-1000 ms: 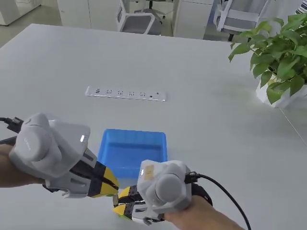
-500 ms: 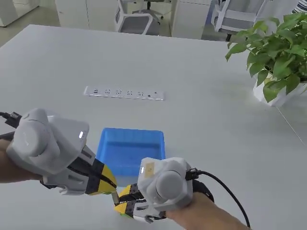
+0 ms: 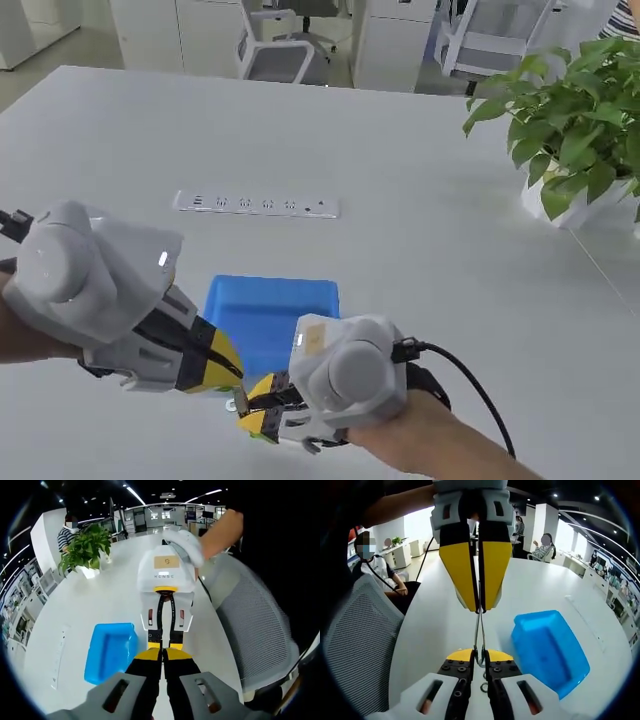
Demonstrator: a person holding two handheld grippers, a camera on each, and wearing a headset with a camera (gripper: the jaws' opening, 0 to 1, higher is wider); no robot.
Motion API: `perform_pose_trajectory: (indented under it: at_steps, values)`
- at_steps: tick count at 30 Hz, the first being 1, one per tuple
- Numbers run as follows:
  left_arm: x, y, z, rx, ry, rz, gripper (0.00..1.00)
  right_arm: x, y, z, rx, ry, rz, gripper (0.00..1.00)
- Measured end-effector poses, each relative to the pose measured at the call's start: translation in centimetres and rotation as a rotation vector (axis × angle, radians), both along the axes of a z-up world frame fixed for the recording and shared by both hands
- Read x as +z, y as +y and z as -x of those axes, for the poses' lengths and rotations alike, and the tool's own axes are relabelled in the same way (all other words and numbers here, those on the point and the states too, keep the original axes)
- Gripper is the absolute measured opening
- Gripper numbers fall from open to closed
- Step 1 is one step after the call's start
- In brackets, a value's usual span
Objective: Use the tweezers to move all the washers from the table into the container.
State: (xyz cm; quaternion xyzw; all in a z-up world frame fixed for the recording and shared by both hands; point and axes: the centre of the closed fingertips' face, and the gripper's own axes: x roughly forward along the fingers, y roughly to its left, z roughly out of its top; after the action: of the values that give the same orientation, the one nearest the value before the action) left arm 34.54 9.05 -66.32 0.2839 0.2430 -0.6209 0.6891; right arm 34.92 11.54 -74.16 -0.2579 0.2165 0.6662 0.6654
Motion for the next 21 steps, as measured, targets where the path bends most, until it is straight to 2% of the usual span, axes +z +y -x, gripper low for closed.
perform_pose_trajectory:
  at_steps: [12, 21]
  values:
    - [1.9, -0.1, -1.2, -0.005, -0.021, 0.011, 0.05, 1.9, -0.1, -1.4, -0.009, -0.021, -0.008, 0.11]
    - [3.3, -0.3, -2.8, -0.009, -0.033, 0.019, 0.05, 3.3, -0.2, -3.1, -0.030, -0.031, -0.026, 0.10]
